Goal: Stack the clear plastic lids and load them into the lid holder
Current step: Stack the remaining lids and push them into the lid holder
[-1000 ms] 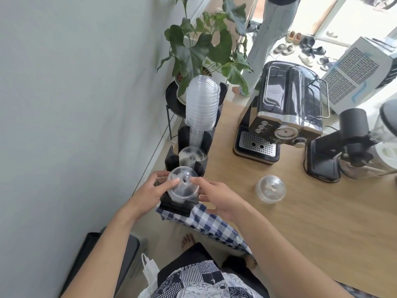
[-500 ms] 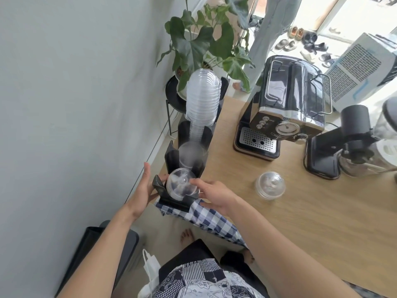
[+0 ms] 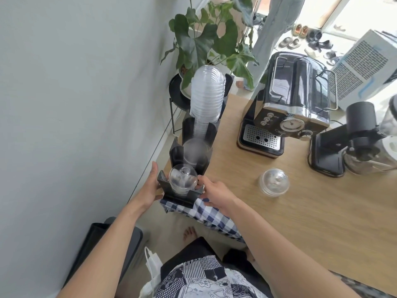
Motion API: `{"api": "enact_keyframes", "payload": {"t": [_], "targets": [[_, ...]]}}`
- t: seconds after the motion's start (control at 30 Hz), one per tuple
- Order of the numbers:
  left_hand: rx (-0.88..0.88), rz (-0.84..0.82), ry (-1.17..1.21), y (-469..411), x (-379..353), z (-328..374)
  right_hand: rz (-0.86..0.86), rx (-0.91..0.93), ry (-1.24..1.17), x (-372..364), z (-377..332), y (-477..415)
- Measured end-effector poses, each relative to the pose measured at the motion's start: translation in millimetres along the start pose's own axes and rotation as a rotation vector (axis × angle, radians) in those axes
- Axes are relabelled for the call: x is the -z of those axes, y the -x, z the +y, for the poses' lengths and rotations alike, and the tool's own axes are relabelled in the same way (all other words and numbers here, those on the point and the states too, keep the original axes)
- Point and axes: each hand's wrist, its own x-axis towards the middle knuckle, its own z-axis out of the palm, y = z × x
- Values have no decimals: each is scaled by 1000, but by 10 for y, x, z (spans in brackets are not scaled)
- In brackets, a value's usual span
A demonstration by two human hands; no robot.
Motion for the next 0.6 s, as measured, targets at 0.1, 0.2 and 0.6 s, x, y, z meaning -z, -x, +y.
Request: {"api": "enact_keyframes", "payload": {"t": [0.1,0.2,0.6], "targets": [[27,72,-50,-85,63,-22,-7,6,51,23,10,-7],[75,53,-85,-183,163,-22,-13,3,112,41,23,-7],[75,70,11,-393,265,-9,4,51,-23,107,16,0]]}}
